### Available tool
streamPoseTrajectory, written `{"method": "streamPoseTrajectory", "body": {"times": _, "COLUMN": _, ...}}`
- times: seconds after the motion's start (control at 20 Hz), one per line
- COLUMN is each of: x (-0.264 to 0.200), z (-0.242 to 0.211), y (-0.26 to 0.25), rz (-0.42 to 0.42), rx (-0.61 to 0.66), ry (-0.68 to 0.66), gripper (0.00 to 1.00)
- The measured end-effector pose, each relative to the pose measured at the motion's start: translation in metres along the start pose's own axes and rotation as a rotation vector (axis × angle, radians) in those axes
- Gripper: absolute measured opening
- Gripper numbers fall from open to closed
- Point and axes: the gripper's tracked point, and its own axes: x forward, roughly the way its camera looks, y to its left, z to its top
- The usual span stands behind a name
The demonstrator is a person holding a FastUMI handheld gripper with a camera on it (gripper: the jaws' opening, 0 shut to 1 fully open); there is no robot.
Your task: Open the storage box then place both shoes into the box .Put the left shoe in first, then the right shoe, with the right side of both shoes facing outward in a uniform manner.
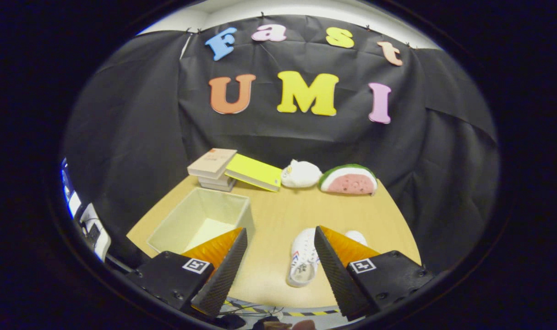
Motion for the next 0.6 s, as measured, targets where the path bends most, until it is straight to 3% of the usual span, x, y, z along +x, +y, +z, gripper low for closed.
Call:
{"method": "streamPoseTrajectory", "body": {"times": 0.2, "x": 0.024, "z": -0.044, "y": -0.041, "rz": -0.046, "rx": 0.011, "ry": 0.107, "gripper": 0.95}}
{"method": "streamPoseTrajectory", "body": {"times": 0.6, "x": 0.100, "z": -0.103, "y": -0.072, "rz": -0.024, "rx": 0.049, "ry": 0.306, "gripper": 0.96}}
